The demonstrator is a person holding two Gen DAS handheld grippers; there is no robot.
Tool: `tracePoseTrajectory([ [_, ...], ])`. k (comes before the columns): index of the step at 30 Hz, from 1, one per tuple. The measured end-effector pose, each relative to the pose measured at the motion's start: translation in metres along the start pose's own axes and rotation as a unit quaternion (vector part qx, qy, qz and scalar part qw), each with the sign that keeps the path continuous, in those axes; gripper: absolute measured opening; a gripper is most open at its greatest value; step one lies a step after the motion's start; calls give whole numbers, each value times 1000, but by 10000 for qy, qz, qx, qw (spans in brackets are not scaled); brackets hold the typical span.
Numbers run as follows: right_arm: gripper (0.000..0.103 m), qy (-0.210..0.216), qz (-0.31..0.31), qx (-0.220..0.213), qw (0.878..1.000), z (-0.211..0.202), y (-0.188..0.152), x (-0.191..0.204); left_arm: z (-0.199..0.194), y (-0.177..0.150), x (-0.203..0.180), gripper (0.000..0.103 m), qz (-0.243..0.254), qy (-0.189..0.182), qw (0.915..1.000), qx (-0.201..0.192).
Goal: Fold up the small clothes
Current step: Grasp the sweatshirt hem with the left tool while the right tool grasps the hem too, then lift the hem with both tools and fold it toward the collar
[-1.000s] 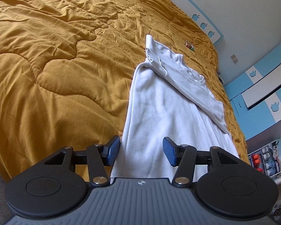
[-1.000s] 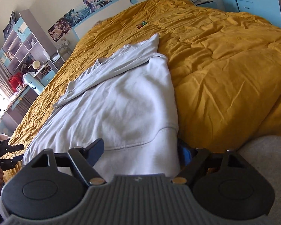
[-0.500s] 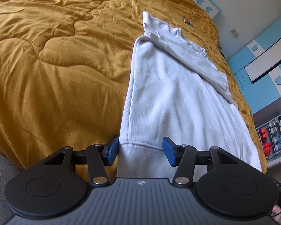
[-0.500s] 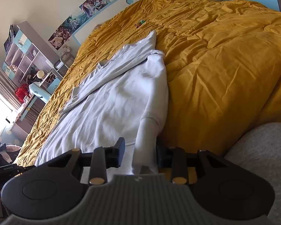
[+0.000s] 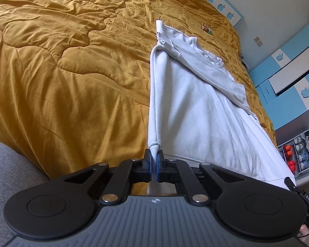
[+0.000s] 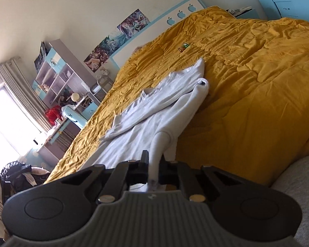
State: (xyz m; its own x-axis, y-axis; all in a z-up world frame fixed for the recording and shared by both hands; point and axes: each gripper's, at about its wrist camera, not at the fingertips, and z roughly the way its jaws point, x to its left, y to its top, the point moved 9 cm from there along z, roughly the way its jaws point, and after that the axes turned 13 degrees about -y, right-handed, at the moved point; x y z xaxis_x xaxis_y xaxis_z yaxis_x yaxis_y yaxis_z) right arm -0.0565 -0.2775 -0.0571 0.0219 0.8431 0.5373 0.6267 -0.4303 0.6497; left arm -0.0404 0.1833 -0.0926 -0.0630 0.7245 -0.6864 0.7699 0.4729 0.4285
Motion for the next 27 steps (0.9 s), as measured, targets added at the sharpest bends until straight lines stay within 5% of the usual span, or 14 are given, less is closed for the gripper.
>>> tracePoseTrajectory([
  [6,2,394,342,83,9986,-18,12,4,-13,4,2,2,-372,-242,9990,45],
  [18,2,254,-122,214,9994,-69,4,2,-32,-9,-11,2,-137,-198,9996,130],
  [23,2,85,226,473,9986,-48,0,-15,0,-6,22,3,-777,-157,9964,310],
  [25,3,7,393,630,9972,-35,-9,-20,11,-10,31,8,-937,-196,9949,303],
  [27,13,-128,438,762,9961,-24,-18,-23,19,-13,39,27,-1186,-295,9922,241],
])
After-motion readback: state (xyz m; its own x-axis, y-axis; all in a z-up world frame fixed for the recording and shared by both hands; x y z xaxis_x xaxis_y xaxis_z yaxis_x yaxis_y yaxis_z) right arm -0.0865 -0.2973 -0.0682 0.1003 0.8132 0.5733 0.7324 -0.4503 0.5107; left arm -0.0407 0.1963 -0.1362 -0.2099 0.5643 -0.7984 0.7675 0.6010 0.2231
